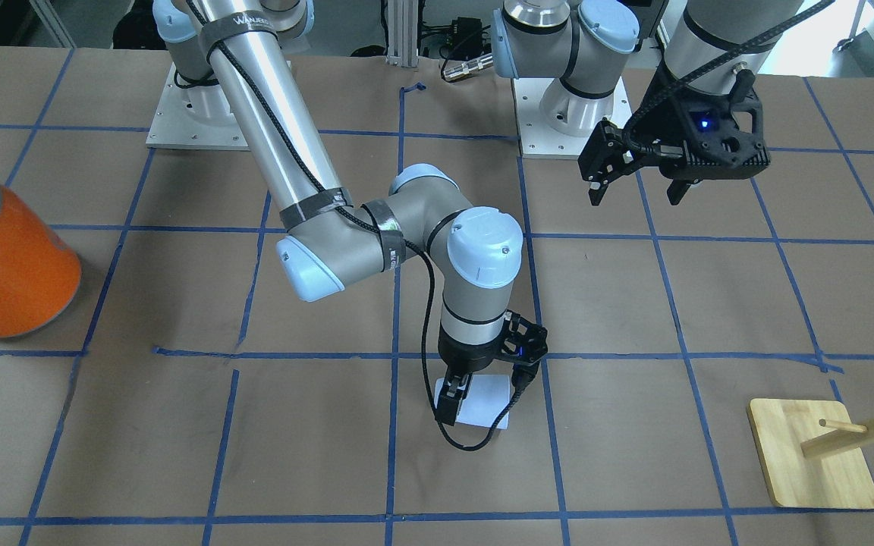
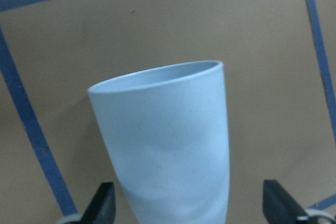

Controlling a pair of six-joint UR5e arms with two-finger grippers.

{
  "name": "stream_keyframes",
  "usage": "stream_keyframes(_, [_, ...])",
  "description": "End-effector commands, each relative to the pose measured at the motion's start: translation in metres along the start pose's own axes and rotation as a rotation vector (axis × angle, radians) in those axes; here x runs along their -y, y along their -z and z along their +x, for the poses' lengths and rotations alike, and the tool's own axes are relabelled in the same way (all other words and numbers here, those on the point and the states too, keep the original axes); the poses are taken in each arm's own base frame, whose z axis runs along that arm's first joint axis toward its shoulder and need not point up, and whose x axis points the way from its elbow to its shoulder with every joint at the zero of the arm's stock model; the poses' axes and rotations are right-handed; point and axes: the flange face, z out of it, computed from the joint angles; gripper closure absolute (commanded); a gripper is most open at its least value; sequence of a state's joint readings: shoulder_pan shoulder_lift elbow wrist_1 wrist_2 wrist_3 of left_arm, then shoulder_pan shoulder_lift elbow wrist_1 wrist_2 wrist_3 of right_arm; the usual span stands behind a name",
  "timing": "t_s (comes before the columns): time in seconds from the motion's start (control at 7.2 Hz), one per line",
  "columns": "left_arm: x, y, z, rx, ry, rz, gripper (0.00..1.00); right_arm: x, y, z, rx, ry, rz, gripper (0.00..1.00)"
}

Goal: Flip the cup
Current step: 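Carry the cup with the right gripper toward the left arm and tilt it, then release the cup on its side with the right gripper and lift away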

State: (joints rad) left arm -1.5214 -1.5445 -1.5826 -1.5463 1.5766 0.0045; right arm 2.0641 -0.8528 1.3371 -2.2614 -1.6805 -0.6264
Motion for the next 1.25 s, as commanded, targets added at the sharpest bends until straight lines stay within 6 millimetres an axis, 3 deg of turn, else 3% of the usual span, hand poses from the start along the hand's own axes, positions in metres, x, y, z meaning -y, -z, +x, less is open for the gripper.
stream_keyframes(0.0, [0.008, -0.008, -0.002, -0.003, -0.040, -0.004, 0.00, -0.023, 0.019, 0.033, 0.039, -0.430, -0.032, 0.00])
stream_keyframes(0.14, [0.021, -0.017, -0.005, -0.013, -0.090, 0.003, 0.00, -0.049, 0.027, 0.072, 0.041, -0.654, -0.055, 0.00])
stream_keyframes(0.28, [0.043, -0.036, -0.023, -0.059, -0.054, -0.005, 0.00, -0.083, 0.031, 0.101, 0.068, -0.743, -0.142, 0.00])
stream_keyframes(0.42, [0.075, -0.068, -0.029, -0.170, -0.029, 0.024, 0.00, -0.102, 0.032, 0.121, 0.062, -0.829, -0.182, 0.00])
stream_keyframes(0.56, [0.102, -0.105, -0.032, -0.186, -0.025, -0.001, 0.00, -0.110, 0.036, 0.131, 0.047, -0.936, -0.182, 0.00])
stream_keyframes(0.83, [0.135, -0.184, -0.024, -0.322, -0.087, -0.064, 0.00, -0.137, 0.023, 0.148, 0.054, -1.002, -0.231, 0.00])
stream_keyframes(1.11, [0.155, -0.237, -0.023, -0.489, -0.143, -0.069, 0.00, -0.143, 0.021, 0.155, 0.049, -1.024, -0.231, 0.00])
